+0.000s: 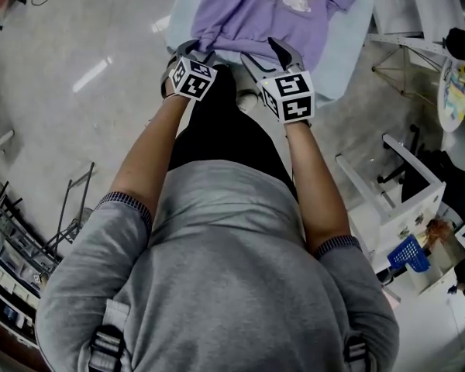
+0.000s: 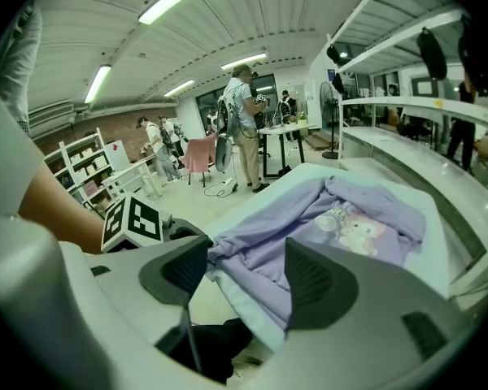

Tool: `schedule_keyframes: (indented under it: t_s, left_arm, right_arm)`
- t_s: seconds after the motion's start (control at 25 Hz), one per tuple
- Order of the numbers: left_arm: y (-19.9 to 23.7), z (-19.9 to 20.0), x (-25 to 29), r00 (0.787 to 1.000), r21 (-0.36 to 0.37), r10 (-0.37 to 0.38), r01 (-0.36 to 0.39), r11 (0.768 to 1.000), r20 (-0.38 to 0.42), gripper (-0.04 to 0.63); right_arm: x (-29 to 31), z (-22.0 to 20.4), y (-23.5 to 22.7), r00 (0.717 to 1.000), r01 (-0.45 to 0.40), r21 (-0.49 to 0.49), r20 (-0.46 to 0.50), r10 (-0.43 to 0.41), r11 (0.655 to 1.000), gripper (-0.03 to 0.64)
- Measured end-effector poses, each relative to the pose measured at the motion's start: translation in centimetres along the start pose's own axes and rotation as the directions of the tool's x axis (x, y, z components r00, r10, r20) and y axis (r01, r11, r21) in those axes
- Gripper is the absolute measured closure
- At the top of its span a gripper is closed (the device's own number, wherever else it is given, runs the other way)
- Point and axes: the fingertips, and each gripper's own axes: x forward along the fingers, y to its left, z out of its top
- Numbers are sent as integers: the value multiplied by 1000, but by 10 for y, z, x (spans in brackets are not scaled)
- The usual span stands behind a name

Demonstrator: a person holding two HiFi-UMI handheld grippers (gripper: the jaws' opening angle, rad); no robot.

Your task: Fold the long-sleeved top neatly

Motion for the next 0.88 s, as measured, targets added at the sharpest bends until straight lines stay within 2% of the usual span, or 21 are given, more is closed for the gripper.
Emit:
schedule_keyframes:
  t_s: [0.04, 0.12, 0.28, 0.44, 0.68, 0.88]
  left_arm:
    - [3, -2, 2, 1000, 6, 12, -12, 1000, -4, 384]
    - [11, -3, 3, 999, 3, 40, -40, 999, 4, 550]
    - [32, 11, -12, 998, -54, 45, -42, 998, 49, 558]
    - [62, 39, -50, 992, -119, 69, -57, 991, 107, 561]
    - [108, 87, -93, 980, -178, 91, -59, 982, 179, 561]
    - [151, 125, -112, 969, -263, 75, -11, 965, 236, 561]
  right_arm:
    - [0, -3, -1, 1000, 2, 5, -2, -2, 1000, 304]
    - [-2, -7, -3, 1000, 8, 13, -6, -8, 1000, 305]
    - [-8, -11, -6, 1000, 19, 11, -15, -18, 1000, 305]
    - [-18, -6, -6, 1000, 27, 14, -9, -26, 1000, 305]
    - [-23, 26, -10, 999, 39, 2, 14, -39, 999, 305]
    - [-13, 61, -16, 998, 54, -7, 21, -53, 999, 305]
